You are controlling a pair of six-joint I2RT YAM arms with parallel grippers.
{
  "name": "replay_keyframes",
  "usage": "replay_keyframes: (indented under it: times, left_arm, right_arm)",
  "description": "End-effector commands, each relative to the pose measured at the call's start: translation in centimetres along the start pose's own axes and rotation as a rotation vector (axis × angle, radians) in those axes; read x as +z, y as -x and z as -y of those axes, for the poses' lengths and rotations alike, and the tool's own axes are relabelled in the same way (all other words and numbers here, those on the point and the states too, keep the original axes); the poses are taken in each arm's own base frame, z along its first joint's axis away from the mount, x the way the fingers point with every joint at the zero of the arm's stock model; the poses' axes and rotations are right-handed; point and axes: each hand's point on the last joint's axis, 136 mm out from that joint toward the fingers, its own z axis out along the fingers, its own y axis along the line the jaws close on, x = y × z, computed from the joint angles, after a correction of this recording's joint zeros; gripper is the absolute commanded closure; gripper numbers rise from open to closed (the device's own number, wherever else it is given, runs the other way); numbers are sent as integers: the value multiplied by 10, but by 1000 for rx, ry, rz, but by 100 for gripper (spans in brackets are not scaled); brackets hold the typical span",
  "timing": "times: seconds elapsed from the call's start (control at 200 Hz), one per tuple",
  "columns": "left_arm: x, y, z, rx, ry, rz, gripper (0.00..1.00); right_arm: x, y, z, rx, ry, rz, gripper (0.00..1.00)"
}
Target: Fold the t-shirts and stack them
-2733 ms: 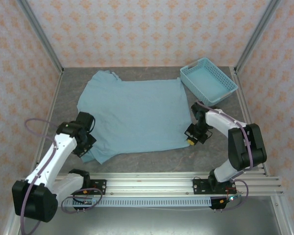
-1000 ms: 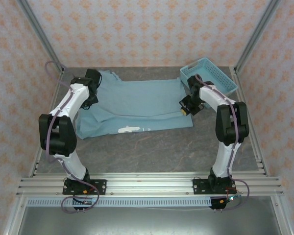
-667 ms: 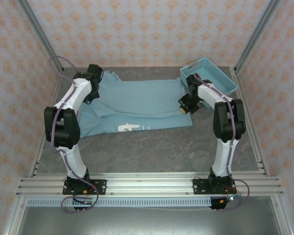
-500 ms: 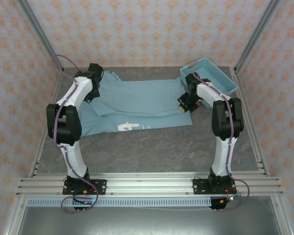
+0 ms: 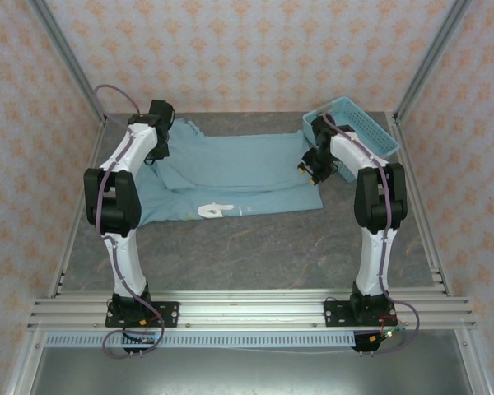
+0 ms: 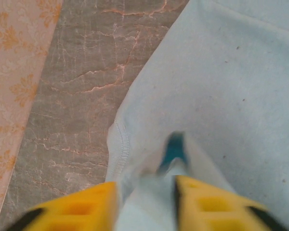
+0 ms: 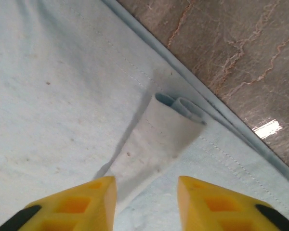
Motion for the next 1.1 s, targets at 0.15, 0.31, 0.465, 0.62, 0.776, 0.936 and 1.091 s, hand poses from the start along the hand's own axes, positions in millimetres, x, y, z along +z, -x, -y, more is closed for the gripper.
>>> replay_keyframes:
  times: [0.15, 0.31, 0.465, 0.62, 0.776, 0.936, 1.091]
  left_arm:
    - [-15, -59, -73, -315, -47, -197, 40]
    - [3, -143, -89, -594, -195, -427, 45]
    - [18, -175, -72, -663, -334, -515, 50]
    - [28, -194, -66, -628, -327, -571, 62]
    - [34, -211, -76, -620, -236, -590, 71]
    - [35, -200, -74, -652, -257, -563, 70]
    - [13, -176, -88, -700, -257, -420, 66]
  right_arm:
    - [-45, -17, 29, -128, -17, 60, 49]
    - [-33, -53, 52, -166, 56, -25, 49]
    - [-10, -74, 69, -177, 78, -105, 51]
    - [6, -75, 80, -175, 37, -128, 53]
    - [17, -73, 86, -166, -2, -137, 54]
    - [24, -66, 91, -170, -51, -128, 55]
    - [26, -63, 91, -166, -63, -118, 57]
